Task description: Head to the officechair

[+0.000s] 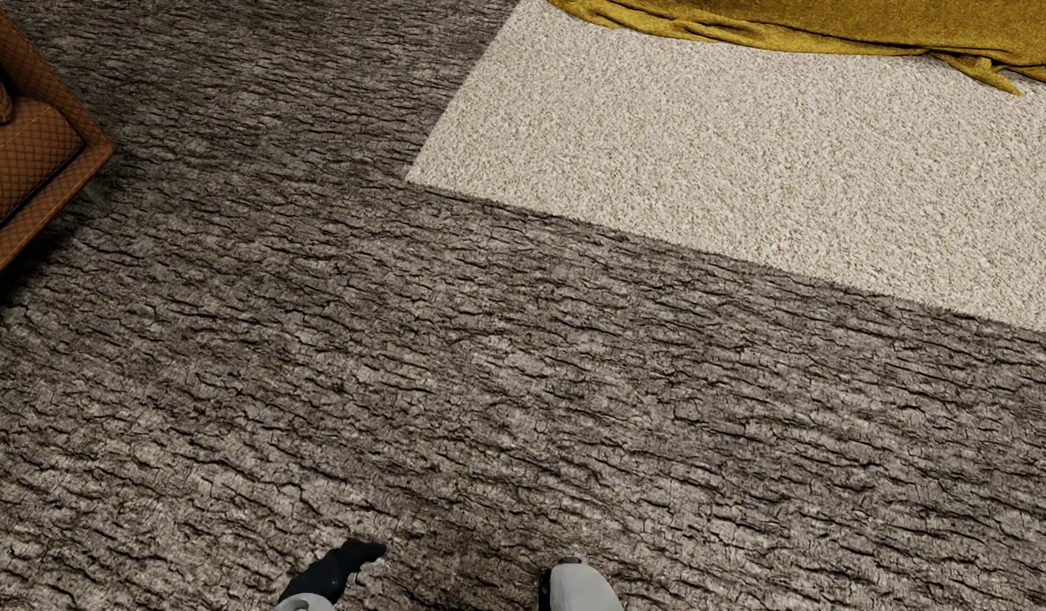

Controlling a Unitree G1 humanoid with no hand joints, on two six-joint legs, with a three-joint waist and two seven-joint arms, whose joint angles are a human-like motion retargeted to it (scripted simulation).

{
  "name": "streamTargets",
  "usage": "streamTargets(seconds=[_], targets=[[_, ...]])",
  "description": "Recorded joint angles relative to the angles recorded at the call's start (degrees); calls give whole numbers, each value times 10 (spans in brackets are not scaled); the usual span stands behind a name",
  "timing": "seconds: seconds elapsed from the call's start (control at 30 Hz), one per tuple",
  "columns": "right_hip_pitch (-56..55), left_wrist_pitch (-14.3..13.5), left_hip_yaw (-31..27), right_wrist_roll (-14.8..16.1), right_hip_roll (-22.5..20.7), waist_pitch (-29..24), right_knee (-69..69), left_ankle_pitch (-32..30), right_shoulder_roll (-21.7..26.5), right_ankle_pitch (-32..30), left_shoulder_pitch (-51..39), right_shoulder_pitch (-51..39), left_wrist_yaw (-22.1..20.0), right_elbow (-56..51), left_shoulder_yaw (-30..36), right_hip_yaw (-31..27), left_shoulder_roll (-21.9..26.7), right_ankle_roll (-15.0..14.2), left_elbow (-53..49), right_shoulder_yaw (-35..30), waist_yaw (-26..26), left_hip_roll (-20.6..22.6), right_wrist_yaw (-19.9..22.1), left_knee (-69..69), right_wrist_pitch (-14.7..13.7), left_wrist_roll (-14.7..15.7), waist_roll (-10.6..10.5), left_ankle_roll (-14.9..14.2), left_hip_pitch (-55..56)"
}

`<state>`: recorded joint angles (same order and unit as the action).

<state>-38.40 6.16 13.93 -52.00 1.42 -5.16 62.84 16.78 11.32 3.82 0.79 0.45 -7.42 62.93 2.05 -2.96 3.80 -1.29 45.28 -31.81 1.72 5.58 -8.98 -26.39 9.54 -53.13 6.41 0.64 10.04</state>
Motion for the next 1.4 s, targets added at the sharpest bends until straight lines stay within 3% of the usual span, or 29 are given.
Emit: streamTargets(seconds=[0.07, 0.13, 0.17, 0.23, 0.3, 0.33, 0.37, 0.43, 0.5, 0.53, 0.57, 0.63, 0.67, 0.7, 0.73, 0.77, 0.8, 0.83, 0.9, 0.93, 0.97, 1.03, 1.1, 1.13, 1.2, 1.27, 1.3, 1.33, 1.4], targets=[[-59, -48, -35, 25, 13, 5, -227, 18, 22, 22, -66, 70, -2, -6, 23, 7, 20, 4, -69, 45, -23, 23, 3, 52, -15, 35, 1, -3, -91], [-71, -72, -78, 73, 19, 8, -447, 7, 23, 14, -115, 143, -22, -44, 50, -17, 47, 16, -139, 133, -49, 25, 89, 98, 19, 62, -5, -4, -185], [-74, -69, -95, 74, 27, 9, -462, -15, 19, 1, -124, 167, -41, -46, 55, -6, 55, 14, -164, 157, -61, 18, 118, 94, 41, 75, -10, -8, -225], [-78, -44, -126, 54, 25, 8, -332, -141, 1, -59, -103, 175, -70, -9, 50, 36, 63, 27, -188, 171, -80, -15, 101, -13, 71, 108, -33, -26, -249], [-44, -14, -130, 29, -6, 2, -231, -331, -19, -35, -51, 129, -60, 26, 55, 74, 72, 37, -182, 168, -83, -71, 33, -268, 47, 119, -69, -88, -153], [-9, 1, -146, 15, -30, -3, -218, -334, -26, 6, -30, 94, -39, 17, 70, 89, 79, 41, -161, 166, -78, -84, 19, -391, 22, 110, -87, -103, -68], [37, 15, -169, 2, -53, -6, -228, -287, -35, 41, -15, 59, -10, -12, 96, 99, 87, 43, -126, 173, -73, -80, 39, -476, 3, 93, -102, -103, 25], [148, 32, -174, 2, -90, -6, -285, -190, -62, 91, 10, 1, 73, -102, 180, 103, 108, 48, -32, 210, -66, -100, 142, -503, -20, 23, -119, -86, 192], [260, 12, -140, 40, -117, -2, -346, -113, -89, 120, 41, -56, 213, -185, 264, 87, 122, 52, 45, 225, -54, -137, 202, -377, -68, -51, -123, -51, 304], [313, -7, -117, 57, -125, 1, -375, -96, -92, 127, 62, -91, 275, -222, 274, 70, 123, 51, 59, 209, -45, -154, 203, -267, -93, -60, -123, -39, 337], [365, -19, -101, 66, -128, 4, -404, -85, -88, 125, 88, -129, 300, -257, 261, 48, 119, 48, 57, 182, -35, -163, 199, -132, -112, -52, -122, -32, 351], [462, -6, -111, 61, -111, 10, -436, -86, -70, 95, 150, -185, 229, -321, 185, 7, 93, 37, 29, 132, -13, -152, 200, 105, -133, -19, -112, -74, 347], [494, 16, -103, 60, -97, 13, -417, -102, -59, 57, 183, -190, 176, -347, 125, -7, 68, 32, 18, 117, -2, -149, 204, 109, -136, 7, -104, -87, 347], [512, 38, -87, 68, -78, 16, -369, -152, -45, -4, 207, -178, 143, -369, 65, -20, 37, 21, 18, 110, 9, -142, 205, 34, -137, 39, -93, -62, 354], [506, 51, -73, 83, -59, 16, -281, -198, -29, -95, 213, -151, 139, -382, 23, -29, 12, -16, 30, 111, 16, -128, 201, -57, -132, 63, -80, -27, 358], [470, 58, -58, 100, -42, 15, -157, -169, -18, -185, 201, -119, 159, -380, 11, -33, 0, -58, 52, 117, 21, -111, 194, -135, -119, 61, -65, -6, 349], [403, 59, -42, 114, -24, 12, -28, -110, -18, -210, 174, -90, 186, -358, 26, -31, 3, -72, 74, 123, 22, -93, 189, -181, -91, 31, -50, 6, 323], [319, 56, -25, 120, -10, 10, 74, -63, -25, -159, 140, -67, 198, -312, 51, -30, 11, -39, 85, 126, 20, -75, 188, -188, -49, -14, -37, 11, 276], [155, 52, -4, 98, 6, 10, 137, -8, -32, -60, 77, -34, 136, -184, 68, -24, 22, -2, 64, 89, 9, -36, 158, -133, 35, -74, -15, 15, 153], [89, 45, -1, 71, 2, 11, 102, 8, -23, -19, 53, -17, 84, -122, 52, -22, 22, 0, 40, 45, 1, -18, 112, -90, 45, -67, -9, 16, 86], [35, 25, -2, 39, -3, 12, 33, 19, -7, 9, 32, 5, 43, -73, 27, -19, 20, 7, 14, -1, -7, -1, 59, -46, 31, -39, -5, 16, 20], [-33, -27, -20, 19, -6, 17, -188, 26, 21, 24, -18, 63, 34, -33, 4, -18, 30, 11, -55, -18, -25, 22, 0, 34, 15, 24, -3, 12, -101], [-53, -58, -58, 65, -8, 20, -431, 11, 23, 22, -63, 128, 37, -39, 25, -40, 61, 12, -143, 63, -50, 21, 42, 87, 46, 50, -8, 7, -204], [-57, -59, -78, 82, -3, 20, -465, -12, 21, 11, -72, 155, 21, -36, 29, -30, 71, 3, -179, 102, -63, 12, 72, 85, 61, 57, -14, 3, -242], [-71, -38, -110, 80, -21, 16, -328, -128, 10, -56, -47, 171, -12, -3, 17, 11, 83, 26, -229, 142, -87, -29, 88, -5, 80, 83, -37, -18, -281], [-37, 0, -136, 61, -56, 3, -212, -320, -8, -28, 2, 141, -1, 21, 19, 55, 90, 37, -229, 153, -97, -85, 45, -249, 33, 99, -73, -81, -202], [0, 24, -154, 53, -75, -4, -200, -327, -20, 13, 14, 115, 24, 13, 43, 75, 98, 42, -198, 159, -96, -107, 30, -374, -5, 85, -90, -96, -120], [50, 45, -170, 44, -94, -8, -215, -273, -33, 48, 18, 86, 52, -10, 79, 88, 104, 41, -151, 168, -92, -120, 39, -464, -34, 57, -104, -87, -28], [169, 70, -175, 28, -129, -8, -286, -184, -65, 94, 34, 25, 96, -78, 138, 88, 100, 46, -39, 192, -79, -142, 114, -515, -60, 13, -120, -63, 147]])
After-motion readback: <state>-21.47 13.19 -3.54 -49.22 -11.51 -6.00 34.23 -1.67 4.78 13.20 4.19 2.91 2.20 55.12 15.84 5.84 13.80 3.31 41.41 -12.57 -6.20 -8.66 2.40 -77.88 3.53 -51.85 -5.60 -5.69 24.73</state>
